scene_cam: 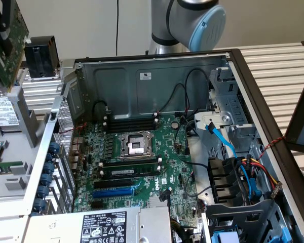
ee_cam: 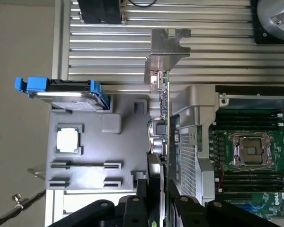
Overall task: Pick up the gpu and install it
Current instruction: 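Pick up the gpu and move the gpu toward the slot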
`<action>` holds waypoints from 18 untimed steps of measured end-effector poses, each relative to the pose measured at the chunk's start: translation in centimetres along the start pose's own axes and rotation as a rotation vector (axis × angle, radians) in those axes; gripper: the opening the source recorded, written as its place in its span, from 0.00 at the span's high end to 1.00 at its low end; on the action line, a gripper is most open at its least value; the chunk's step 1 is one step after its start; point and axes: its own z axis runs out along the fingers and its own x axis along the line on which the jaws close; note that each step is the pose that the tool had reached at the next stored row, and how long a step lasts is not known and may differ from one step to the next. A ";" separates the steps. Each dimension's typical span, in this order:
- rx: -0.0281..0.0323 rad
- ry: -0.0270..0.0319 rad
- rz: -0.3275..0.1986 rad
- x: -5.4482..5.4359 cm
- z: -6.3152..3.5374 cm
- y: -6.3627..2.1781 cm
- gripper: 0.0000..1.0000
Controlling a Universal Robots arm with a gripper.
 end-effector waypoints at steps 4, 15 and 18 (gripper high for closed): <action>-0.0085 0.0279 0.004 -0.4 -0.03 -0.17 0.73; -0.0107 0.0596 0.009 -3.3 -1.08 -1.51 0.73; -0.0106 0.0606 0.009 -4.6 -1.27 -1.77 0.73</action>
